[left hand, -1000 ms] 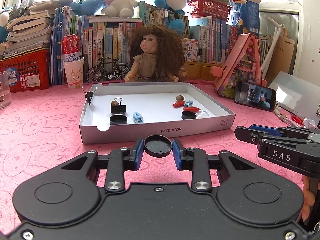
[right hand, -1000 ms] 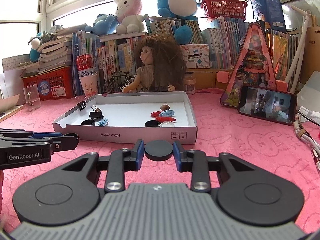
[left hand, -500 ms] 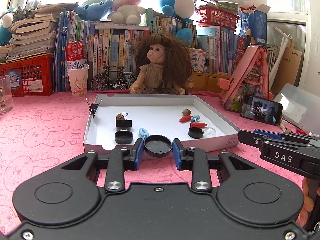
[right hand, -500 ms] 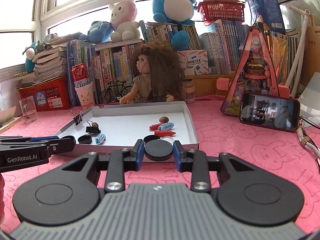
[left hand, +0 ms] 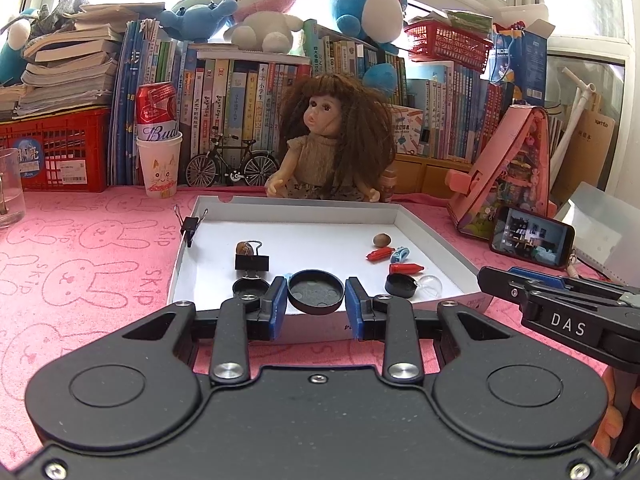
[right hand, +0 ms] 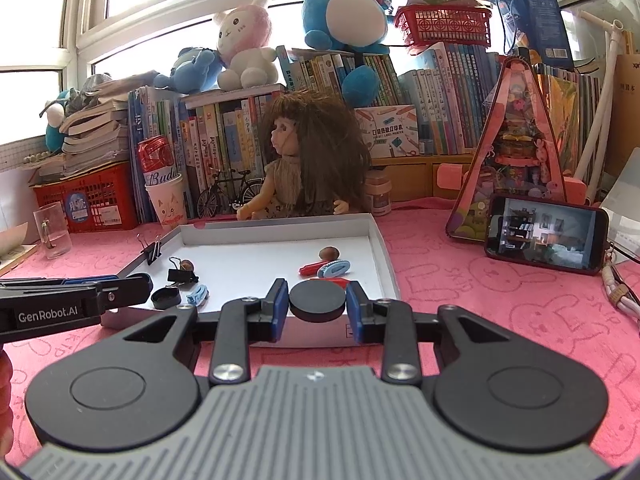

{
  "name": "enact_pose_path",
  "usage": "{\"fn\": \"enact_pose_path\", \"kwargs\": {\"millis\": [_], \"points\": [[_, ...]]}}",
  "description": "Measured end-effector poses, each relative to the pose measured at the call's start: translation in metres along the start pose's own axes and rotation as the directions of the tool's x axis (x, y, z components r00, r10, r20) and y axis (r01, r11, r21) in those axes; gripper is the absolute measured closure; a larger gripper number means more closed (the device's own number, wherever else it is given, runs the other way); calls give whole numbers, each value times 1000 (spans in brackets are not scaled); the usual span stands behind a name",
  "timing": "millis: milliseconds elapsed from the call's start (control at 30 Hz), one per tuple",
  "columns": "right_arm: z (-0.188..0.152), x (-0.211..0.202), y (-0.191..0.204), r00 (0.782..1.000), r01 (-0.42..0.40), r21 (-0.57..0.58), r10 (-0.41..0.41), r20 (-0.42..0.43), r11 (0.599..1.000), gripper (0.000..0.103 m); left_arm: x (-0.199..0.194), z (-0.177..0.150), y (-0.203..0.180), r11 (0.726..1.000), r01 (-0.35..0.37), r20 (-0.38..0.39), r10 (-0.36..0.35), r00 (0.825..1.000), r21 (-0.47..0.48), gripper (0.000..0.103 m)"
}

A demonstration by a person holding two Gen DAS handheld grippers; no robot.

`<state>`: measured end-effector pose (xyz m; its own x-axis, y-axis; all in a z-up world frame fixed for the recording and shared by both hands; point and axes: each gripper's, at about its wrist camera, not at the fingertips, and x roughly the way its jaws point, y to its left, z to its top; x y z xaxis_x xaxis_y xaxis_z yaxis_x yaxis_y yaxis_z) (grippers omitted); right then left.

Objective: Organize rigid objects
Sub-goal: 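Lower both tools holding the black lids into the tray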

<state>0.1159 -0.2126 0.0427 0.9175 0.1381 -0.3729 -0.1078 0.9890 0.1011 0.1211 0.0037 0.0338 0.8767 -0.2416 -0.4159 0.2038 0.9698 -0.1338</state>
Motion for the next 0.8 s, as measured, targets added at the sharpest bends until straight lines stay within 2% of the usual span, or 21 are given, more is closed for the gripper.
{"fn": "enact_pose_path", "kwargs": {"millis": [567,800], "points": [[5,32,3,1000,-3,49,4,-26,999,66,36,18,13,998,-32,-14,31,999,-62,74],[5,45,5,999,4,54,-1,-46,999,66,48,18,12,997,-49,-25,48,999,-60,74]]}}
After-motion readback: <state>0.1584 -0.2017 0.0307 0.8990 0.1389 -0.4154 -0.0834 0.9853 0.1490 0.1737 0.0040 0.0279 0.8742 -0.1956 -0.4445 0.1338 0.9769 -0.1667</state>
